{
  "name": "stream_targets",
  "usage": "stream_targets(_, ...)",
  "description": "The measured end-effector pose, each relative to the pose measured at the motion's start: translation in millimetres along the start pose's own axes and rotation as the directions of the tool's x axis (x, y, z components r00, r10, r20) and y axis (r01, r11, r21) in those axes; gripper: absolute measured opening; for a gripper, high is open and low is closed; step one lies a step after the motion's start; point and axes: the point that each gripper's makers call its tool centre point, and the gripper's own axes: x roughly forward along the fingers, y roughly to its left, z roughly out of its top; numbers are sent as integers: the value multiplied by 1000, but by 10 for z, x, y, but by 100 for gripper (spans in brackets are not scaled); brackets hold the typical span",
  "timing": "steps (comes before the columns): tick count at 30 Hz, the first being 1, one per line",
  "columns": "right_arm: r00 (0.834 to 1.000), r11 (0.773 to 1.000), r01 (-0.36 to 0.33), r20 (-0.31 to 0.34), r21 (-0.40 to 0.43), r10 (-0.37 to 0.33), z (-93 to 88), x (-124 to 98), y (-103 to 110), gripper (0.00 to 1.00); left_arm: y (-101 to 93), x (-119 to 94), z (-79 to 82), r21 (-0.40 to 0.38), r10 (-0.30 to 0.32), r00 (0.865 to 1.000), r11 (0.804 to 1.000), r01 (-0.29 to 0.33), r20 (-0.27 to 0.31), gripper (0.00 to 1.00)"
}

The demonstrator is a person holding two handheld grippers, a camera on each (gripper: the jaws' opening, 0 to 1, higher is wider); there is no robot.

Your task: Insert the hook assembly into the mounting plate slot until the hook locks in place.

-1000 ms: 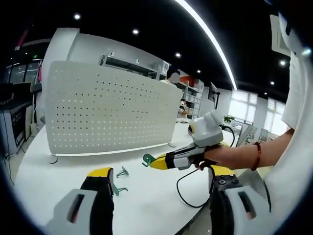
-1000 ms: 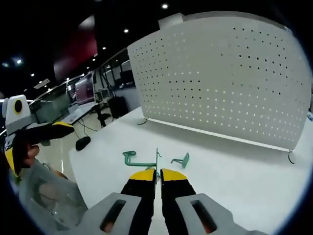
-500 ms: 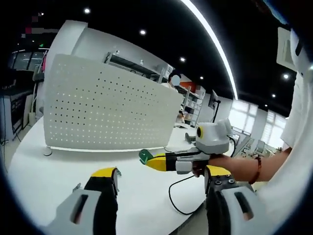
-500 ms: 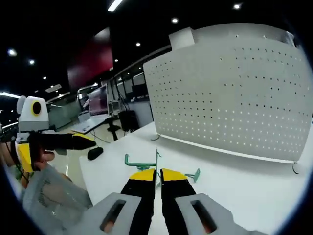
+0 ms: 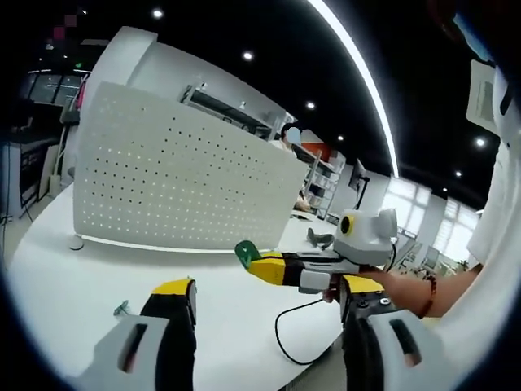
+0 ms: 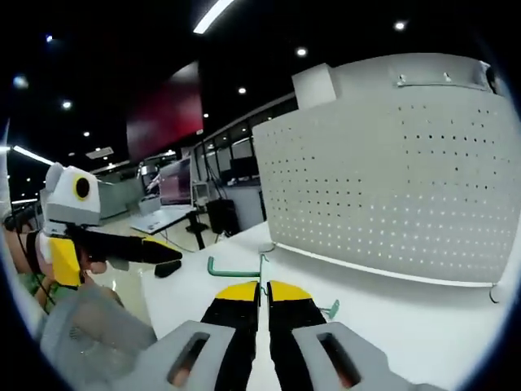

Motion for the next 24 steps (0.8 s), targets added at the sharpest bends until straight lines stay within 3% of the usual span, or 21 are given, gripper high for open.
stream_targets(9, 999, 1000, -29, 28, -13, 29, 75, -37, 107, 2, -18, 40, 67, -83, -10, 999, 996, 13, 35, 65)
stream_targets(17, 998, 998, -58, 41, 6, 57, 116, -51, 206, 2, -1, 39, 80, -105, -13, 998, 994, 19, 66, 48)
stream_targets(20, 994, 997, -77, 76, 28, 75, 163, -46, 260, 2, -19, 44, 55, -137, -19, 998, 990, 26, 58, 46)
stream_targets(24, 993, 995, -95, 75, 10, 94, 149, -43, 340, 2, -22, 51, 58, -165, -21, 998, 986, 31, 66, 43)
